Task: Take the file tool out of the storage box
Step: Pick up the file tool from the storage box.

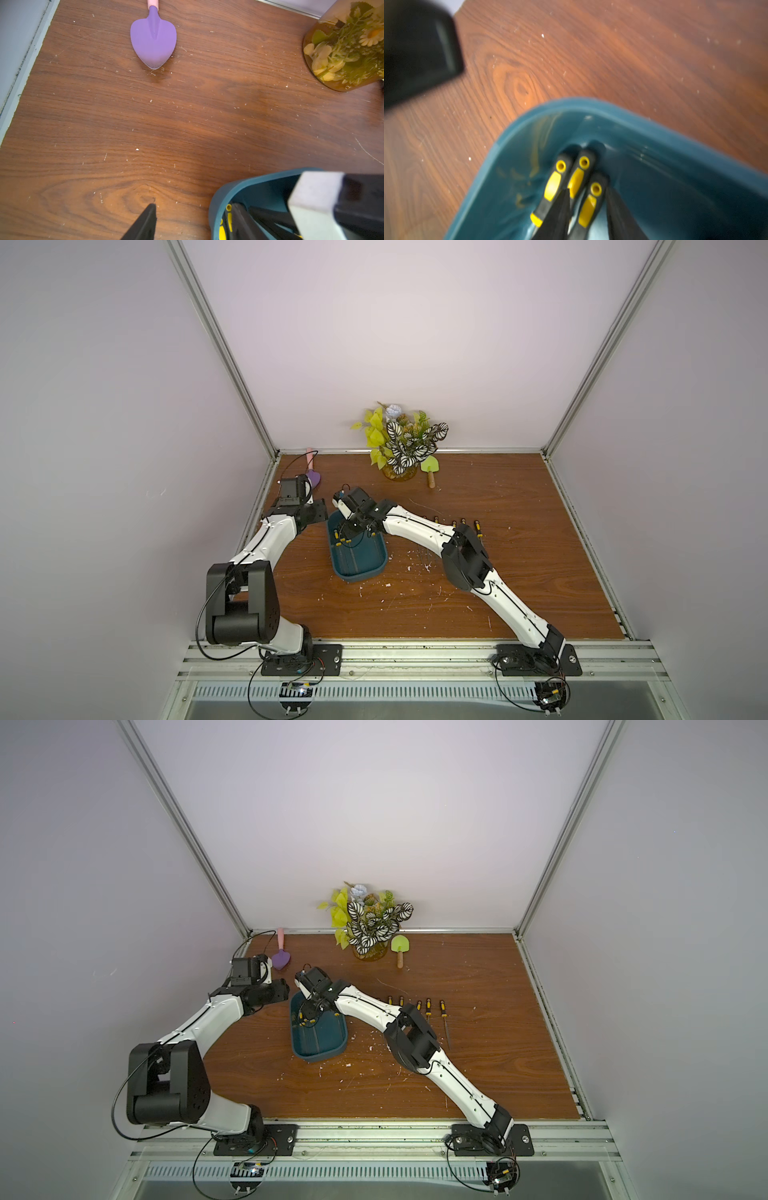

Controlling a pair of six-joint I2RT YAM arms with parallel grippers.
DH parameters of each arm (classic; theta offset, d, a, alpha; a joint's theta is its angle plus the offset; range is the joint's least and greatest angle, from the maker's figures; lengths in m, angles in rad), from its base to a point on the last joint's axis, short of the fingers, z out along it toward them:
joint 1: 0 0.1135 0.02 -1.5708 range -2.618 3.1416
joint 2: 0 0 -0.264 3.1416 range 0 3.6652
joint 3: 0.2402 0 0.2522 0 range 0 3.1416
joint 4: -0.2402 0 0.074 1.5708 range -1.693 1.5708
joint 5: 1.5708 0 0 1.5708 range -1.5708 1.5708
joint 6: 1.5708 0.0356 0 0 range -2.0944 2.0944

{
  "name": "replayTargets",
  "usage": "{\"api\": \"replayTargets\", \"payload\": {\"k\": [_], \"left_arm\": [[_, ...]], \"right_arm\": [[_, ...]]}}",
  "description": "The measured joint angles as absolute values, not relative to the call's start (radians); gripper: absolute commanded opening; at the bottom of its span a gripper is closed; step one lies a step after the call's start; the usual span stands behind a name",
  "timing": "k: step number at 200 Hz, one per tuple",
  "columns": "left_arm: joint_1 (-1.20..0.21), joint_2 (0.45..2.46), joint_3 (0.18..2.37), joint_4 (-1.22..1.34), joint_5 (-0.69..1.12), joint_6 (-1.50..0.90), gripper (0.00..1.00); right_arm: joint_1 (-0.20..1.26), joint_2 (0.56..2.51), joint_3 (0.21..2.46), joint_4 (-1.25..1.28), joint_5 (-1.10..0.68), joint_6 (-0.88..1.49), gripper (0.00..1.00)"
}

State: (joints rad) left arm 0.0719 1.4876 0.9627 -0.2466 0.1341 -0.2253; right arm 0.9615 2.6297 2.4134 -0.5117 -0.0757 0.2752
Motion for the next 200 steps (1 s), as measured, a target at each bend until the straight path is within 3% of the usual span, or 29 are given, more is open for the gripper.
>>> {"api": "replayTargets", "payload": {"k": [200], "left_arm": [[0.072,1.488,0.963,-0.247,0.135,-0.225,0.60]], "right_arm": [[0.971,2.657,2.456,-0.622,-0.056,0.257,0.35]]}}
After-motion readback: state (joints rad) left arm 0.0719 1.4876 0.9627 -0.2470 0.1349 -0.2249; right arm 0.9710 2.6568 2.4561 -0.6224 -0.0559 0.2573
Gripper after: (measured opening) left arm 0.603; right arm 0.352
